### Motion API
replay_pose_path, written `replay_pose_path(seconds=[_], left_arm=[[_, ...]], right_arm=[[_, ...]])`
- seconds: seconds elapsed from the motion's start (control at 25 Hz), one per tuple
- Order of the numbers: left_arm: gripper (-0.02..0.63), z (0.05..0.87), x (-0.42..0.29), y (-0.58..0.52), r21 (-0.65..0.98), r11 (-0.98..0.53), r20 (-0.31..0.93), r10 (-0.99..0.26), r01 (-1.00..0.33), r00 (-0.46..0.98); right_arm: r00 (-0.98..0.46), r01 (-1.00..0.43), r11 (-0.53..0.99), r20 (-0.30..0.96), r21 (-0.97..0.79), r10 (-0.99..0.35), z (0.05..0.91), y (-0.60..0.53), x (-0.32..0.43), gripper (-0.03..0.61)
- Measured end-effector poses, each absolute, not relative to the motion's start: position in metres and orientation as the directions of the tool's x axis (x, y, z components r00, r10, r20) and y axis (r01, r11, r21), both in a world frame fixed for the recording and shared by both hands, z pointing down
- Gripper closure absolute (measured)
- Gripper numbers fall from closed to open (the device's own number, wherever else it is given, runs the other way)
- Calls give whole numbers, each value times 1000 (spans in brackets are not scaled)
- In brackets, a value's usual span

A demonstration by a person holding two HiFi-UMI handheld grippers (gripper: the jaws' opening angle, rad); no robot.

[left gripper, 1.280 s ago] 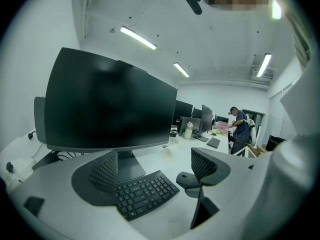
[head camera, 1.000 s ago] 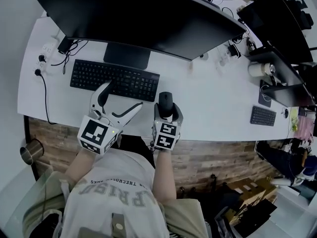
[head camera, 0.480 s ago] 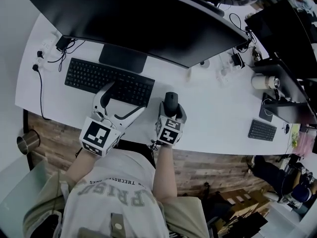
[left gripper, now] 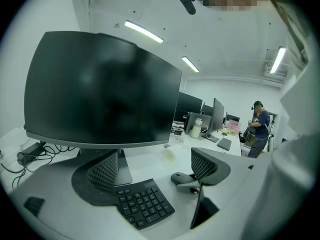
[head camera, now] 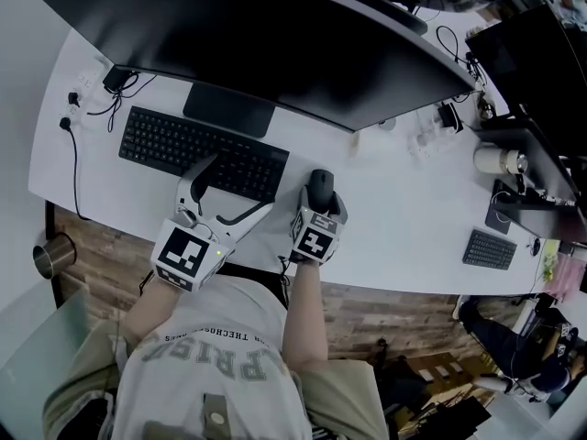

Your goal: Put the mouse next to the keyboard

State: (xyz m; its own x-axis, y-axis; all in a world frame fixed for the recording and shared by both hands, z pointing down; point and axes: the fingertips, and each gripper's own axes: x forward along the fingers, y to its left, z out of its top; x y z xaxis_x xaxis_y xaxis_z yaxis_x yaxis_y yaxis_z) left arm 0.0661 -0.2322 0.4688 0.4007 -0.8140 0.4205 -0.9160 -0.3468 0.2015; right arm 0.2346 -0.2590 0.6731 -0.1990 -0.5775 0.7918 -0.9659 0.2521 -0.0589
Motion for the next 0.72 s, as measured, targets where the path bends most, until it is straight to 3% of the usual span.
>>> replay_pose_path(seconds=[0.52,0.72], left_arm=[[176,478,59,-230,214,-354,435,-800,-910,413],[176,468,53,-225,211,-374,415,-803,-903,429]], right_arm=[[-217,-967,239,786,-91,-579,679,-262,233,259],[-242,-966,239,677,-100,-695,635,-265,234,242]])
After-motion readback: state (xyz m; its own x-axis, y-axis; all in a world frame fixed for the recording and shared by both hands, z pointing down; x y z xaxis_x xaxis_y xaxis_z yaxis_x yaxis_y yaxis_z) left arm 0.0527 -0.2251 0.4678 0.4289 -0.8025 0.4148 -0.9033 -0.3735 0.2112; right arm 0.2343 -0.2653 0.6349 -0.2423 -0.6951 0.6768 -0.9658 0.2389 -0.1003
